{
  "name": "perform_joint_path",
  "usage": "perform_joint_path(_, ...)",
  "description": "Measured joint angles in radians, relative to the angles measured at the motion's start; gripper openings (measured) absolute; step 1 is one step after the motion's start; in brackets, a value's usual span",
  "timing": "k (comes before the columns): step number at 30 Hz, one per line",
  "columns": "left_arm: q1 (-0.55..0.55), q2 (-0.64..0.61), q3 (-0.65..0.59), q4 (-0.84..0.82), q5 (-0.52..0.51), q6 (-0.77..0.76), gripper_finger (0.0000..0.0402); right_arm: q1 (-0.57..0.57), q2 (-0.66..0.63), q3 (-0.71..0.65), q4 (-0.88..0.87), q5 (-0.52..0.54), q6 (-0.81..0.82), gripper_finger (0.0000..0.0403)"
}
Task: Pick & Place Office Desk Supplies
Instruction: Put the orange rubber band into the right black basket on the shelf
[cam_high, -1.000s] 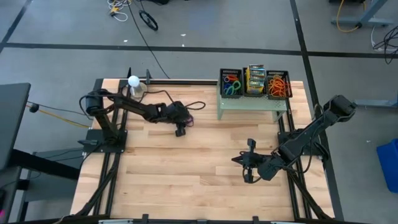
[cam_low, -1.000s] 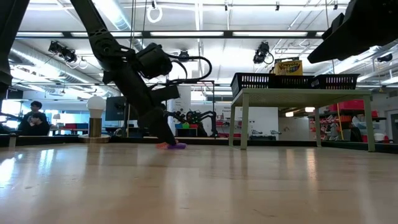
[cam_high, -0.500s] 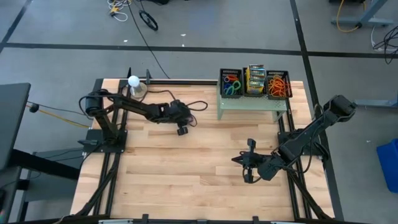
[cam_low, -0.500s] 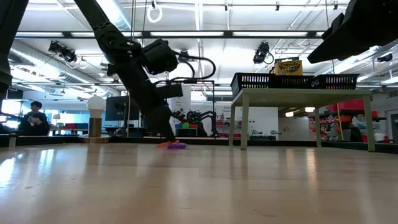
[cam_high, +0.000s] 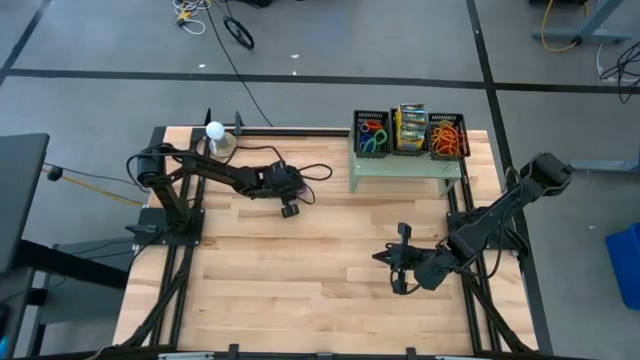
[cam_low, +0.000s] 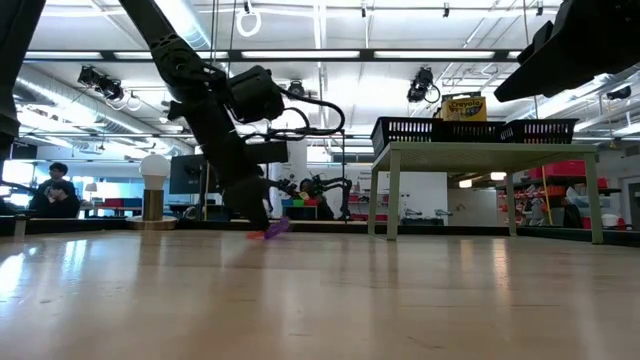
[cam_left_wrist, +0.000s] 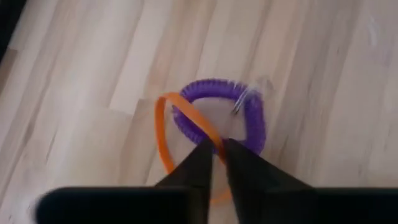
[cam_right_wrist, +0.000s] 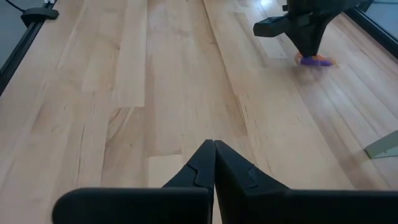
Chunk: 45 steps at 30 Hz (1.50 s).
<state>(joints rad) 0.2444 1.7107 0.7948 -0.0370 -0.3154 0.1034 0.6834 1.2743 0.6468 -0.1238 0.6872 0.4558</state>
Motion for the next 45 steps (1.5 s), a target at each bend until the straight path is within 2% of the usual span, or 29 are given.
perform_joint_path(2, 0.004, 0.000, 0.000, -0.020, 0.001, 0.007, 0.0022, 0.000, 0.000, 0.000, 0.000, 0.000, 0.000, 0.0007)
perform_joint_path(4, 0.004, -0.004, 0.000, -0.032, 0.000, 0.014, 0.0009, 0.000, 0.000, 0.000, 0.000, 0.000, 0.000, 0.0007)
perform_joint_path(8, -0.002, -0.050, 0.003, -0.078, 0.000, 0.026, 0.0005, 0.000, 0.000, 0.000, -0.001, -0.001, 0.000, 0.0007)
perform_joint_path(17, -0.071, -0.262, 0.009, -0.147, 0.006, 0.010, 0.0004, 0.000, 0.000, 0.000, -0.007, -0.002, 0.000, 0.0007)
perform_joint_path(23, -0.180, -0.312, 0.009, -0.111, 0.168, -0.054, 0.0004, 0.000, 0.031, 0.001, 0.004, 0.001, -0.010, 0.0013)
perform_joint_path(29, -0.321, -0.240, 0.008, 0.041, 0.187, -0.082, 0.0004, -0.015, 0.175, 0.001, 0.173, 0.047, -0.120, 0.0062)
perform_joint_path(33, -0.381, -0.163, 0.008, 0.192, 0.211, -0.088, 0.0004, -0.028, 0.295, 0.001, 0.384, 0.153, -0.258, 0.0102)
perform_joint_path(37, -0.420, -0.088, 0.008, 0.312, 0.229, -0.093, 0.0004, -0.058, 0.403, 0.001, 0.582, 0.191, -0.395, 0.0134)
perform_joint_path(45, -0.455, 0.002, 0.008, 0.447, 0.230, -0.087, 0.0005, -0.137, 0.542, 0.001, 0.847, 0.194, -0.552, 0.0155)
